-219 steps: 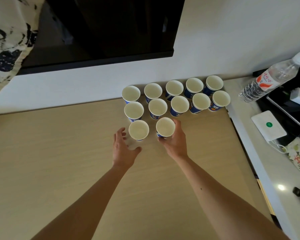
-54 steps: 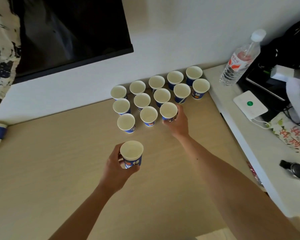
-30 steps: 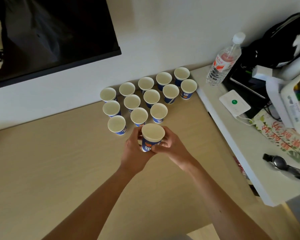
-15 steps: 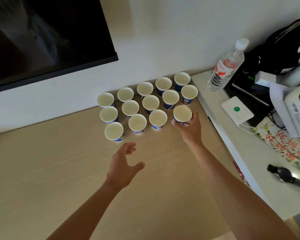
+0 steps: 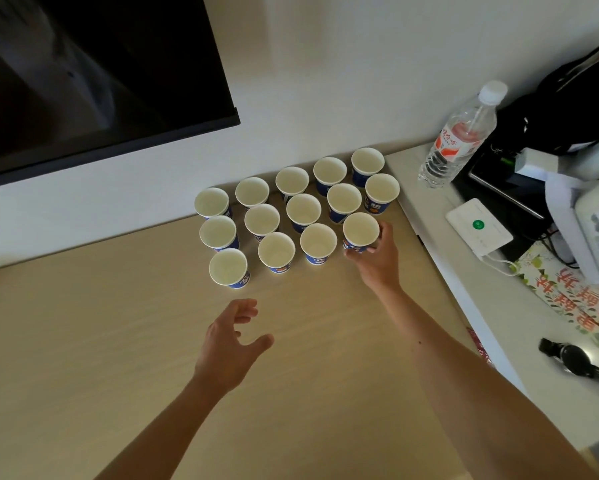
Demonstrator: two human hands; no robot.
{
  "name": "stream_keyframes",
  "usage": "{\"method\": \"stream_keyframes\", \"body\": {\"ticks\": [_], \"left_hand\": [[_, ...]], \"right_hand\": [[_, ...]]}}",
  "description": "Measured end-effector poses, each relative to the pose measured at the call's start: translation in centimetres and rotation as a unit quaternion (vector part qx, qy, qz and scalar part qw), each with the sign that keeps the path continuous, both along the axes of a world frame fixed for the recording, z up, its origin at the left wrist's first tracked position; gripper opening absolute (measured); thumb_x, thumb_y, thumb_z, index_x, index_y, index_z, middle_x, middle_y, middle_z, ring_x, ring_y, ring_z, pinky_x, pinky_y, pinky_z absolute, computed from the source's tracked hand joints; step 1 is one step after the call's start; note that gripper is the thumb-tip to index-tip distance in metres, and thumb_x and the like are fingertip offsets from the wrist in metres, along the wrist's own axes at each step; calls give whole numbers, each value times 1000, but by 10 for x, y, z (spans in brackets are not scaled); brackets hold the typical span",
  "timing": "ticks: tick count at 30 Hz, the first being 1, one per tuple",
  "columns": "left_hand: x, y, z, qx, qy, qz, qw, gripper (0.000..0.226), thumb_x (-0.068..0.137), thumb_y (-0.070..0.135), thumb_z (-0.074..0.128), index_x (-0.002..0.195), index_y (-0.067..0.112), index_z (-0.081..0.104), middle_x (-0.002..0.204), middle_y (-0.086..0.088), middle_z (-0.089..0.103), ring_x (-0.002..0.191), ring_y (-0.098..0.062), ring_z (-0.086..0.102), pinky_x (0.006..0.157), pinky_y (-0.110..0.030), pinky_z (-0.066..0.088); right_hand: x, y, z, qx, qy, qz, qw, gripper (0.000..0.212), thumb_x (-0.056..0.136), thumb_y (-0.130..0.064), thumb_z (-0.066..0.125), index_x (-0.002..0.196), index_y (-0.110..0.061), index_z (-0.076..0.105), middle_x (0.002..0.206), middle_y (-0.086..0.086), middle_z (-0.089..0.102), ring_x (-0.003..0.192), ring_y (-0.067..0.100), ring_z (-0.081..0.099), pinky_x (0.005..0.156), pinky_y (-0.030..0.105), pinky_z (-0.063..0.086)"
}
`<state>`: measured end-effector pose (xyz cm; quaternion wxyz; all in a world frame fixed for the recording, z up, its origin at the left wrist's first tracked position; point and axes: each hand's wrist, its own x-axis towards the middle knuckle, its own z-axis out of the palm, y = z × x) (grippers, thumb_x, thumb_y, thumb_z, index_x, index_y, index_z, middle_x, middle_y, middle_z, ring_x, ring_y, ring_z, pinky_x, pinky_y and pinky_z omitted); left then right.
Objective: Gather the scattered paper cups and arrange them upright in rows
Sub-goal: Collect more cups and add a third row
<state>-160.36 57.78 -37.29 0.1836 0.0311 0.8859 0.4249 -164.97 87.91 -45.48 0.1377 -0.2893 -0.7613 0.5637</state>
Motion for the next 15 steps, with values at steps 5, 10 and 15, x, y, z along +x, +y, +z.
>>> {"method": "stream_keyframes", "body": {"ticks": [5,10,15], "left_hand": [[0,-16,0,8,-8,22,1000,56,69,14,86,119,20,59,107,8,67,102,-9,61,77,-22,46],[2,-59,9,14,-11,84,996,55,70,12,85,119,19,59,107,4,67,102,-14,61,79,-27,49],[-1,-118,22,18,18,146,989,53,72,14,85,117,21,58,108,4,65,100,-15,61,75,-24,47]], "right_hand": [[41,-18,0,-13,-28,-67,997,85,75,3,80,147,-13,37,142,6,51,126,18,54,102,37,51],[98,-86,10,-43,-26,-106,993,73,80,12,73,142,-6,41,134,15,54,120,24,56,102,53,50],[102,-175,32,-90,3,-52,995,64,83,16,66,138,-5,43,130,15,57,118,25,59,99,54,52]]}}
